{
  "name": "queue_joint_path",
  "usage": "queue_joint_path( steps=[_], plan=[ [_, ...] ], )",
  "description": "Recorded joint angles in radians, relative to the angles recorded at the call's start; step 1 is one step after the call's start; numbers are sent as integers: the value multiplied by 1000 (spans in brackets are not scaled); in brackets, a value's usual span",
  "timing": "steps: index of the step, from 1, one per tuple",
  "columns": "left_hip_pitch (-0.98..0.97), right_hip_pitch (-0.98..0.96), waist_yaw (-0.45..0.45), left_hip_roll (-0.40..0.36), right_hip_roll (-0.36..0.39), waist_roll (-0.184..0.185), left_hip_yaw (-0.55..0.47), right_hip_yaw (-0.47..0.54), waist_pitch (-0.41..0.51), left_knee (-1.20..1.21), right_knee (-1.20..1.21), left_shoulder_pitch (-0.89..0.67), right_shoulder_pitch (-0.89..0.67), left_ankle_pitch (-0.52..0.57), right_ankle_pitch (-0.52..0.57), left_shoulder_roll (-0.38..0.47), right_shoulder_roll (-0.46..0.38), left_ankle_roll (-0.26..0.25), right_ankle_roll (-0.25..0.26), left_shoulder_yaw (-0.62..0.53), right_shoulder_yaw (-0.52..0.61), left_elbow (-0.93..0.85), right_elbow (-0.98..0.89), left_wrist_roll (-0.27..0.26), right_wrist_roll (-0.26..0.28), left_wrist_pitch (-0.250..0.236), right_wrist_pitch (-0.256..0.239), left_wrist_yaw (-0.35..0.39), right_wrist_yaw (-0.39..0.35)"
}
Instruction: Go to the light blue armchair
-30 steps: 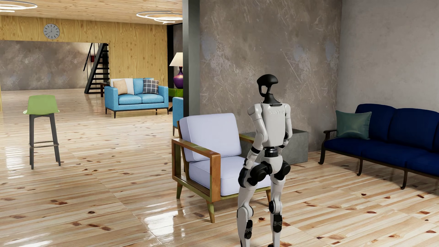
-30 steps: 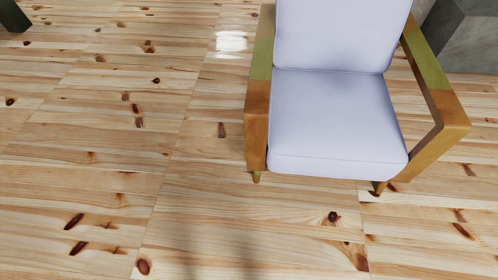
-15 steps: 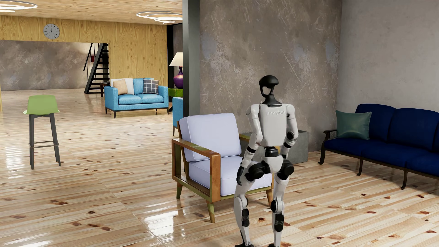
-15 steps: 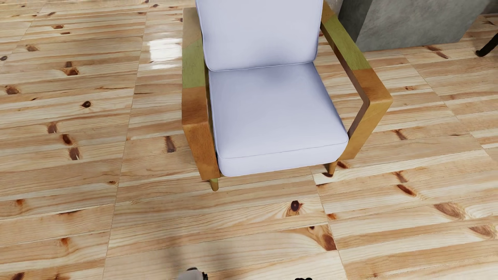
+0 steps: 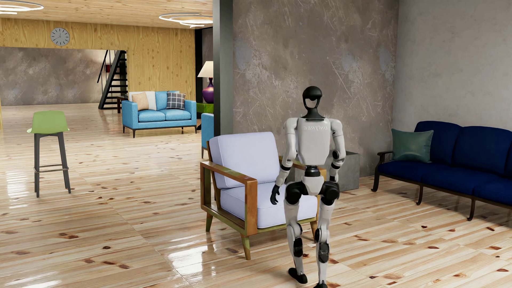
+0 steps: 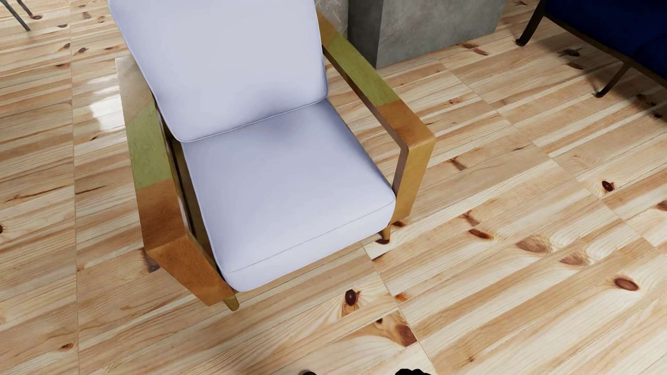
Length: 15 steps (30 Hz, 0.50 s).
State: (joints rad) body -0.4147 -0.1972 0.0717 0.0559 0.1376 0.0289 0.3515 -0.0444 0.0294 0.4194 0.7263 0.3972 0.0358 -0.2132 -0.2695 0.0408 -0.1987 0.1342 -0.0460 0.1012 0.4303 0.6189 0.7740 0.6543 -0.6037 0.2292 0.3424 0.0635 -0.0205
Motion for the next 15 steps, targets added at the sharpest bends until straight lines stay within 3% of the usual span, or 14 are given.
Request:
queue_joint_path(
  steps=[1, 2, 3, 4, 6, 9, 11, 13, 15],
  plan=[
    [22, -39, 2, -4, -11, -3, 13, 13, 2, -14, 86, -4, 7, -7, 60, -4, -22, -2, 97, -5, 12, -19, 18, -3, 1, -23, 3, 5, 28],
    [36, -82, 5, -9, -33, -7, 23, 23, 5, -13, 183, -20, 28, -19, 81, -12, -43, -3, 277, -14, 8, -35, 17, -9, 3, -32, 11, 10, 45],
    [44, -139, 16, -7, -41, -12, 38, -19, 10, -4, 294, -26, 44, -33, 97, -14, -58, -6, 293, -17, -6, -51, 17, -16, 10, -47, 19, 14, 42],
    [50, -194, 22, -4, -62, -17, 47, -18, 15, 6, 387, -37, 63, -46, 79, -17, -66, -11, 294, -18, -24, -66, 14, -20, 20, -55, 24, 19, 21],
    [63, -276, 17, -7, -197, -29, 40, -44, 23, 10, 467, -60, 93, -60, 58, -18, -63, -23, 303, -17, -52, -90, 24, -24, 44, -63, 31, 35, -14],
    [81, -306, -23, -27, -370, -48, -8, -147, 26, -5, 287, -74, 110, -67, 2, -5, -56, -47, 108, -33, -38, -108, 42, -21, 44, -87, 32, 38, 26],
    [92, -302, -48, -36, -316, -55, -48, -55, 26, -13, 56, -72, 118, -72, -11, 3, -51, -65, 58, -47, -40, -106, 29, -17, 45, -102, 27, 30, 37],
    [101, -255, -55, -39, -230, -57, -92, 123, 23, -21, -160, -74, 123, -77, 36, 5, -33, -85, 111, -61, -53, -97, 16, -14, 46, -88, 27, 23, 18],
    [103, -211, -47, -33, -235, -58, -138, 72, 21, -13, -201, -76, 116, -79, 27, 6, -10, -108, 101, -52, -52, -76, 15, -20, 38, -55, 25, 25, 6]
  ],
)
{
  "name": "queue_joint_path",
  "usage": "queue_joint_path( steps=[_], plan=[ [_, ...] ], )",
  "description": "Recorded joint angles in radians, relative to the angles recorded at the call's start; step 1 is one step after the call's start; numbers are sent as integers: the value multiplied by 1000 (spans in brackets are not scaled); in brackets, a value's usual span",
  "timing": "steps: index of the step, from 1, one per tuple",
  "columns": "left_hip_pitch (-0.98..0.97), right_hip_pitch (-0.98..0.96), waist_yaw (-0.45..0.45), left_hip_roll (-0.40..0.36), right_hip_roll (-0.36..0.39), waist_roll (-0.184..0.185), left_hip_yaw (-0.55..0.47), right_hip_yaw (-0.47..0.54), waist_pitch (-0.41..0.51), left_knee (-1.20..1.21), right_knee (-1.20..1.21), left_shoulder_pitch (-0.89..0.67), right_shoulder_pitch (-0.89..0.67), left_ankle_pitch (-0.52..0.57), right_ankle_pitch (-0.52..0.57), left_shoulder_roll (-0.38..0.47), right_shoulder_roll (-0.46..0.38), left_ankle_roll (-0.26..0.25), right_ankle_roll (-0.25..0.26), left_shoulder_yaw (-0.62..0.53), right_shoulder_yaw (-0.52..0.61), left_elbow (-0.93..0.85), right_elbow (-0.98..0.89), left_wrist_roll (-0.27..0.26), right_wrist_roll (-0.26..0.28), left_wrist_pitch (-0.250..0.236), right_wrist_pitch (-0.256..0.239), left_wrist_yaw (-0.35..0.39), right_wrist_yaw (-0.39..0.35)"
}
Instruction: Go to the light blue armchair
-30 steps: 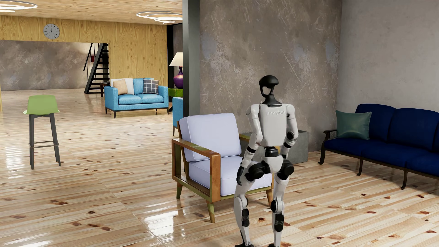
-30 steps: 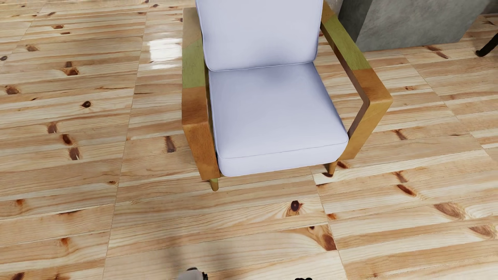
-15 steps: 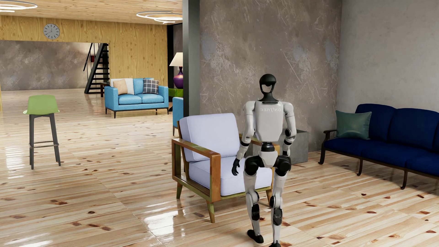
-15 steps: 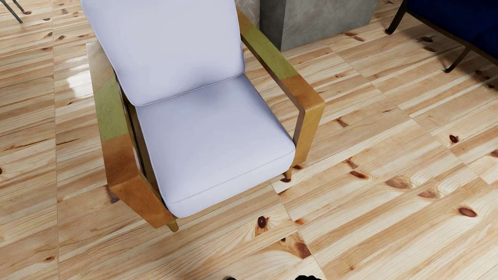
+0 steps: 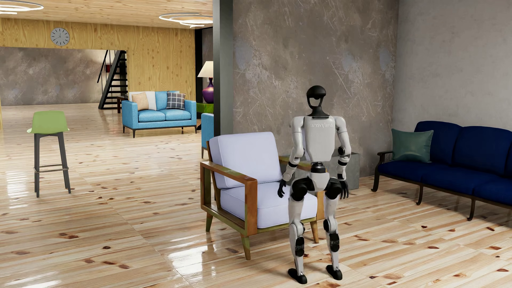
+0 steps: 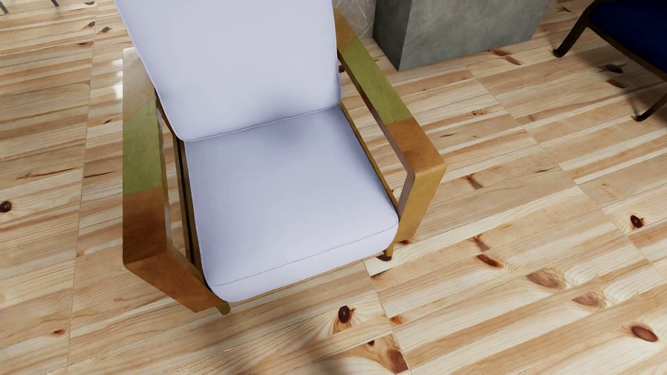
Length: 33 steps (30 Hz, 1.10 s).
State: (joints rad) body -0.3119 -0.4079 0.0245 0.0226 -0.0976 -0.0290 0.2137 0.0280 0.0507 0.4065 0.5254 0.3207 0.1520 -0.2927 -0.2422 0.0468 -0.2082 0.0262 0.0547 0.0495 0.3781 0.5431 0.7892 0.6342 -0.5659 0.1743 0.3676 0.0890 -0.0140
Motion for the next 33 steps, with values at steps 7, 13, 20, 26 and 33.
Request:
queue_joint_path(
  steps=[7, 13, 20, 26, 33],
  plan=[
    [-25, 110, 16, 17, 2, 30, -205, -238, -3, 1, -98, 36, -93, 23, -8, 4, 21, -93, -68, 23, 23, 79, -13, -3, -31, 45, -16, -18, -12],
    [-113, 133, 21, -5, -38, 61, -302, -445, -8, 13, -128, 57, -210, 43, -24, -25, -49, -211, -93, 89, 70, 67, 36, -41, -32, 41, -15, -8, 6],
    [-144, 141, 8, 161, -67, 68, -146, -544, -11, 187, -102, 75, -329, 13, -32, 22, -97, -174, -99, 109, 158, 111, 75, 6, -16, 40, -13, -41, -22],
    [-22, 148, -14, 210, -76, 65, -213, -520, -19, 98, -103, 73, -295, 30, -16, 29, -66, -174, -71, 88, 171, 100, -12, 35, 18, 37, -69, -73, -62],
    [80, 157, -32, 139, -173, 76, -103, -501, -25, -62, -118, 9, -149, 17, 49, -12, 3, -159, 8, 33, 79, 58, 52, 44, 80, 9, 16, -40, -94]
  ],
)
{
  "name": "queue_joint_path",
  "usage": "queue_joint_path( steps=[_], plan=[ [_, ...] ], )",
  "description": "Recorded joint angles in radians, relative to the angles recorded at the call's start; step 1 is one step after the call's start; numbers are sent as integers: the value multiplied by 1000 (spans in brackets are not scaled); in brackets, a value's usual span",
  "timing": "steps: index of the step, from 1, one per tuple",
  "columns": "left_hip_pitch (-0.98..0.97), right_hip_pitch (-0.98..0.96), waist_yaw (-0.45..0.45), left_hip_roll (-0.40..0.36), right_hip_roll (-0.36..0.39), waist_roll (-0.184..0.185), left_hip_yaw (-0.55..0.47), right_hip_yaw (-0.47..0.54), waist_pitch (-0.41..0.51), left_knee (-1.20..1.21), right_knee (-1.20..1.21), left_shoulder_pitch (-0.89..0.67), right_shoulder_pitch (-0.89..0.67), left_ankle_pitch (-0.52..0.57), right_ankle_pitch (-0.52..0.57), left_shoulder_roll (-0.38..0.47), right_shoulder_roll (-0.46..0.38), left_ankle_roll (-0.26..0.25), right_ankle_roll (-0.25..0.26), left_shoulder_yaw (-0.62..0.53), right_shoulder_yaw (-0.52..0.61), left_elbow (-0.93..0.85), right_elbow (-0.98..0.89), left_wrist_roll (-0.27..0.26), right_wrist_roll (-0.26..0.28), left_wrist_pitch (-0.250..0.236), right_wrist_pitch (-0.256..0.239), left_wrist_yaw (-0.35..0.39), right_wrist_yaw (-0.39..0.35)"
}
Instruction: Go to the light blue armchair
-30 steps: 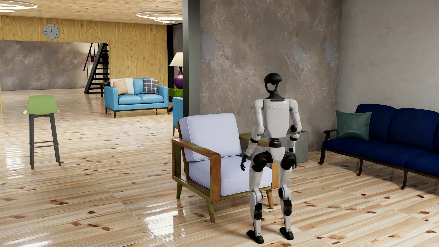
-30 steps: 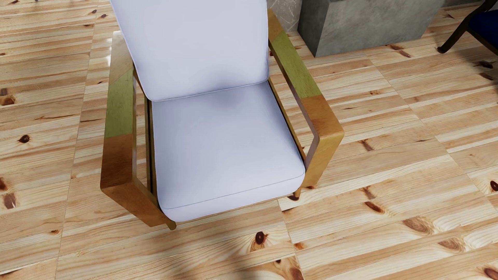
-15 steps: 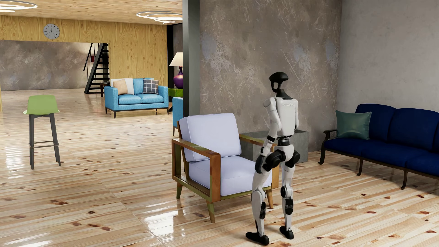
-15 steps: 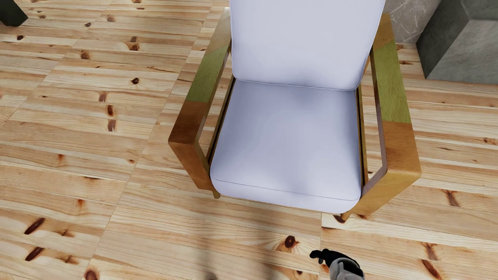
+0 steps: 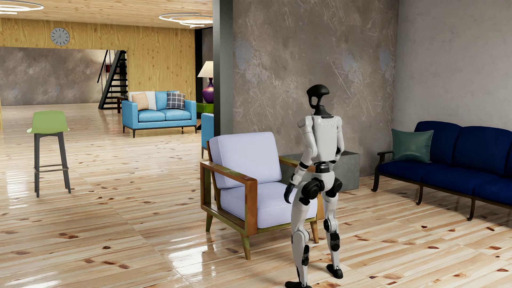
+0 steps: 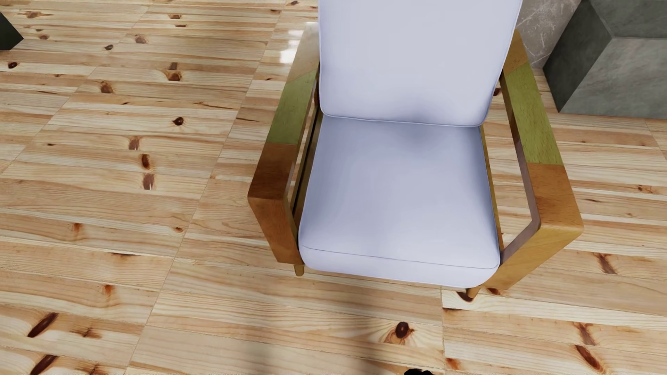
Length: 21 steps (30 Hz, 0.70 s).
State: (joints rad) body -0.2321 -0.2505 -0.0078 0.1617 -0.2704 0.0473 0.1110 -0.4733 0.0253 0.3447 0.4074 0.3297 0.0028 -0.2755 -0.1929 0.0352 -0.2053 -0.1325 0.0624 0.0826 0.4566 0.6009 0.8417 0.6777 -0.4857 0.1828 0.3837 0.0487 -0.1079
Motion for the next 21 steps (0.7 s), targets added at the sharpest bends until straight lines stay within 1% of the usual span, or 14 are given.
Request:
queue_joint_path(
  steps=[1, 3, 4, 5, 6, 8, 9, 11, 13, 14, 15, 16, 17, 21],
  plan=[
    [2, -13, 1, -27, -27, -4, 11, 16, 2, -6, 6, -3, 11, -3, 11, 0, 8, 17, 13, -18, 15, -11, 28, 12, -8, -6, 12, 4, 18],
    [-1, -53, 5, -79, -79, -16, 42, 62, 10, -11, 25, -11, 25, -10, 35, -6, 12, 51, 34, -39, 71, -22, 62, 19, -25, -12, 8, 16, 69],
    [-6, -79, 7, -102, -101, -24, 63, 92, 15, -8, 37, -17, 31, -15, 45, -13, 14, 66, 44, -41, 76, -16, 61, 6, -16, -12, 4, 23, 54],
    [-11, -106, 7, -120, -118, -32, 86, 125, 21, -3, 48, -22, 36, -21, 56, -19, 14, 79, 52, -42, 72, -3, 51, -12, -6, -8, 2, 28, 13],
    [-17, -132, 5, -133, -128, -41, 109, 155, 27, 3, 59, -26, 36, -28, 65, -19, 11, 91, 42, -48, 74, 15, 37, -26, -11, 0, 2, 28, -20],
    [-22, -179, -4, -141, -134, -59, 153, 171, 38, 11, 93, -38, 24, -39, 70, 1, 5, 109, -60, -84, 86, 55, 1, -26, -42, 17, 13, 17, -17],
    [-22, -202, -9, -139, -118, -67, 172, 176, 41, 13, 129, -46, 14, -41, 41, 15, 4, 117, -70, -105, 90, 75, -16, -20, -61, 25, 20, 7, -4],
    [-26, -245, -19, -123, -41, -77, 205, 217, 45, 18, 232, -57, -8, -47, -26, 41, 5, 123, -56, -124, 106, 93, -33, -19, -94, 37, 24, -13, 12],
    [-32, -257, -21, -108, 44, -85, 231, 218, 43, 23, 293, -73, -13, -50, -87, 56, 1, 124, -44, -126, 117, 78, -52, -25, -115, 34, 17, -4, 27],
    [-31, -247, -21, -103, 94, -88, 241, 231, 39, 18, 293, -85, -6, -49, -93, 58, 2, 125, -35, -127, 112, 66, -62, -32, -112, 28, 10, 12, 33],
    [-26, -226, -20, -102, 146, -91, 246, 259, 34, 11, 270, -95, 5, -47, -73, 60, 4, 125, -63, -128, 100, 52, -69, -42, -96, 20, 1, 25, 39],
    [-20, -189, -16, -104, 166, -93, 249, 253, 28, -1, 210, -106, 18, -42, -84, 62, 9, 125, -126, -131, 88, 41, -69, -53, -75, 13, -8, 33, 46],
    [-12, -145, -13, -107, 173, -94, 246, 240, 22, -11, 138, -118, 30, -36, -100, 63, 15, 124, -145, -134, 85, 30, -63, -61, -57, 10, -15, 39, 56],
    [-14, -67, -1, -86, 203, -77, 224, 208, 10, 7, 8, -113, -4, -36, -58, 38, 30, 118, -130, -110, 174, -12, 23, -90, -47, -4, -15, 85, 96]
  ],
)
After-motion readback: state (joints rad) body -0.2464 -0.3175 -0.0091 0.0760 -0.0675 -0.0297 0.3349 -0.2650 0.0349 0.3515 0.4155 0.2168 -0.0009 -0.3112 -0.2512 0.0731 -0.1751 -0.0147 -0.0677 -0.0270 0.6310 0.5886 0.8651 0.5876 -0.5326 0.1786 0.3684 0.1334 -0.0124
